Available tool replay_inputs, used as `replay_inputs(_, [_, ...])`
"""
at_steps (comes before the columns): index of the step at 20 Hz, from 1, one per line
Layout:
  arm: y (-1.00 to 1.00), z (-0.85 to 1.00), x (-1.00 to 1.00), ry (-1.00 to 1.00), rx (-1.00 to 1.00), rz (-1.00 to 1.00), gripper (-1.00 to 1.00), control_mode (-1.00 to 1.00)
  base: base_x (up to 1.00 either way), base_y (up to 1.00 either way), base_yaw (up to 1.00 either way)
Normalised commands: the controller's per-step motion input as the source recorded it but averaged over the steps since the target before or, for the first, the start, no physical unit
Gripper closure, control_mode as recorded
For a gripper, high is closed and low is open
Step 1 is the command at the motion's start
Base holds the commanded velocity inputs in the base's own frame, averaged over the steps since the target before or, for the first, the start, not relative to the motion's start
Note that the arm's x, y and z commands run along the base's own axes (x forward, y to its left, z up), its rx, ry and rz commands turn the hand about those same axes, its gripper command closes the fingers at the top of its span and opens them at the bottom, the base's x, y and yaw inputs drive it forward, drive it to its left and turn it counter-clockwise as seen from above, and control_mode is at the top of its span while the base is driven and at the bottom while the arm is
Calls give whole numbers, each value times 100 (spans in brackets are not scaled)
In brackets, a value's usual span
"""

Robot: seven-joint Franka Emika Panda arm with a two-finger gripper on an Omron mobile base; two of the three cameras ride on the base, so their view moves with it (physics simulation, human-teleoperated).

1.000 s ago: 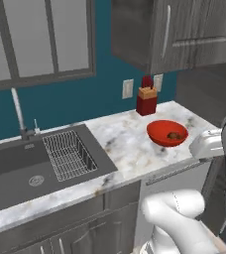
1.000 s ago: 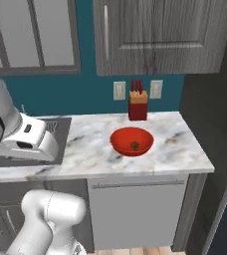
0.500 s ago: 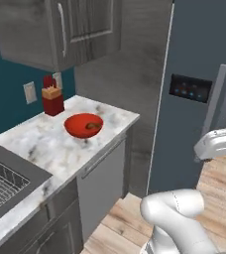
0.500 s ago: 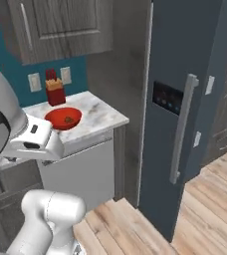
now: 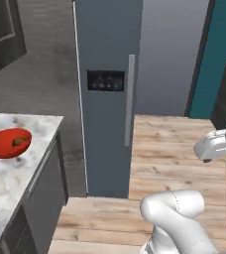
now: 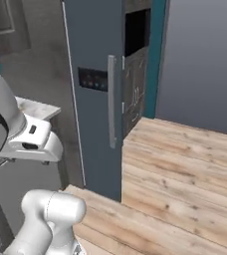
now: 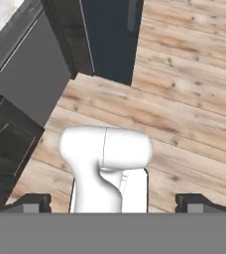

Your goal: Take the potato, chicken drumstick, and lime from the freezer and place them in the bowl on the counter.

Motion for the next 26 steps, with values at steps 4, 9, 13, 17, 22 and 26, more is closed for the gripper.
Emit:
replay_inputs(4, [0,0,0,0,0,0,-100,100,-8,-23,-77])
replay_inputs(9, [0,0,0,0,0,0,-100,100,0,-20,-81])
replay_inputs(13, [0,0,0,0,0,0,-100,100,0,-27,-78])
replay_inputs(17, [0,0,0,0,0,0,-100,100,42,-14,-43])
replay_inputs(22, [0,0,0,0,0,0,-100,100,60,-24,-2])
replay_inputs(26, [0,0,0,0,0,0,-100,100,80,-41,6])
